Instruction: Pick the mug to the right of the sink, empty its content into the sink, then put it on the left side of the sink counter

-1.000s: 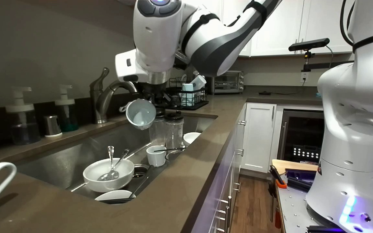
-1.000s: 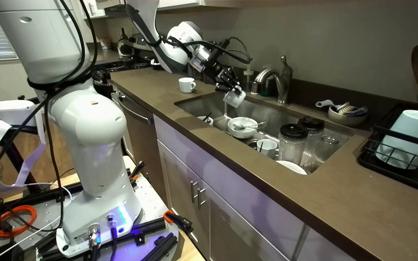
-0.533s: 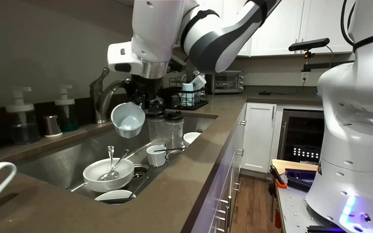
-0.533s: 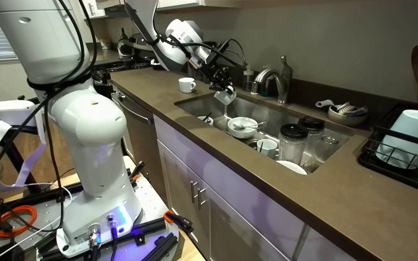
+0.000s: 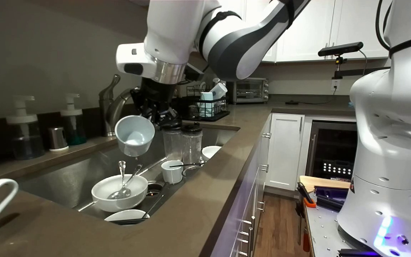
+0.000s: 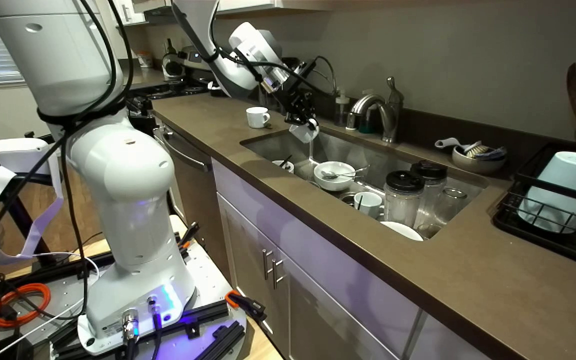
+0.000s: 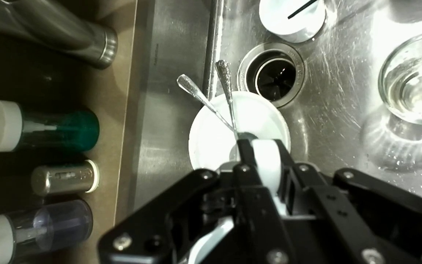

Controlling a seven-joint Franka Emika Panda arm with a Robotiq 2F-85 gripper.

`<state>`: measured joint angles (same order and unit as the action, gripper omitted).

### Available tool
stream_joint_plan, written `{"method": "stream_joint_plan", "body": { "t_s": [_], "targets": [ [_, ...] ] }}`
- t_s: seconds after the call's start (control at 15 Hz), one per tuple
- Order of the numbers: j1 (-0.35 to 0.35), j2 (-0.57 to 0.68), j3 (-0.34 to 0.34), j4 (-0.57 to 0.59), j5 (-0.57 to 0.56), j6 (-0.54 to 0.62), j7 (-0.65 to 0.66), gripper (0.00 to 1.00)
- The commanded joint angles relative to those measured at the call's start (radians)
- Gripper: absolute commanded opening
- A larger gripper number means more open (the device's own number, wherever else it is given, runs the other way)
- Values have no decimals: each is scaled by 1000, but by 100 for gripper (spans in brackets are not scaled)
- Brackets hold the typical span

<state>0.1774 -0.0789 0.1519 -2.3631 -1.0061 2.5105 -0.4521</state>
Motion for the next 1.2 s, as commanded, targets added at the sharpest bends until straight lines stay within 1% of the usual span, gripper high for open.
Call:
{"method": "stream_joint_plan", "body": {
  "t_s": [0.0,0.4,0.47,0.73,0.87,1.07,1.13],
  "targets": [
    [-2,-1,2,0,3,-1,-3,16],
    [-2,-1,2,0,3,-1,-4,16],
    [-2,-1,2,0,3,-1,-4,4],
    [-4,-9,-9,-36,66,50,-66,4],
    [-1,-13,-11,-48,119,77,-118,4],
    [9,-20,-2,-46,189,70,-188,4],
    [15,-21,0,-44,232,75,-226,4]
  ]
}}
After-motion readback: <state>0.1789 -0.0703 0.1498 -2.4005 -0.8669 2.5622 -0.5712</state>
